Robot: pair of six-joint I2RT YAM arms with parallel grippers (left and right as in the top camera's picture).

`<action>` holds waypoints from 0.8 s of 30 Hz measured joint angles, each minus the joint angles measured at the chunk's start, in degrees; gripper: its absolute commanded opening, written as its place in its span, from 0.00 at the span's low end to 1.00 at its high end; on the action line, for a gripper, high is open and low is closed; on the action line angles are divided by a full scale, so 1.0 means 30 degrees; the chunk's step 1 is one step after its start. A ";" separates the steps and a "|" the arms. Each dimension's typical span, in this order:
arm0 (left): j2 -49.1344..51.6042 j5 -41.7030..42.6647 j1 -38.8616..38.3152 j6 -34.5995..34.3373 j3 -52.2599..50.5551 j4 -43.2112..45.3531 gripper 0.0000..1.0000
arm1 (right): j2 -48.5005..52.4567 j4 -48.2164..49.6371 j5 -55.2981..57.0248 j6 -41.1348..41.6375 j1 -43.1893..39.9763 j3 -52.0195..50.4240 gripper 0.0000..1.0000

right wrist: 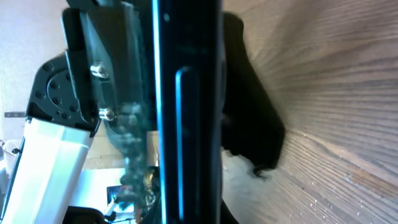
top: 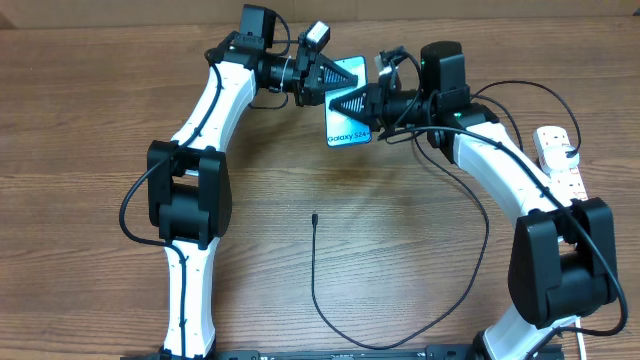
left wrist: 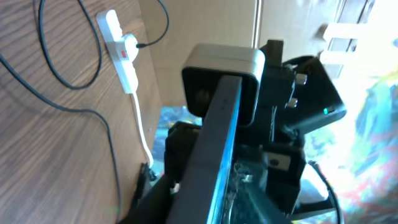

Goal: Plug charger to phone and switch on socket
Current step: 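Open the right gripper and pull it away from the phone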

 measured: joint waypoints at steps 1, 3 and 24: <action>0.0000 0.0007 -0.0029 -0.0022 0.0000 0.0015 0.35 | 0.0000 0.0036 -0.0036 -0.0044 0.0007 0.0000 0.04; 0.0000 0.0000 -0.0073 -0.0022 0.0000 0.0036 0.34 | 0.0000 0.0240 -0.0073 -0.0066 0.0022 0.0000 0.04; 0.0015 -0.0284 -0.0131 -0.1610 -0.0044 0.2229 0.04 | -0.0022 -0.4167 -0.0503 -0.3031 -0.0408 0.0044 0.87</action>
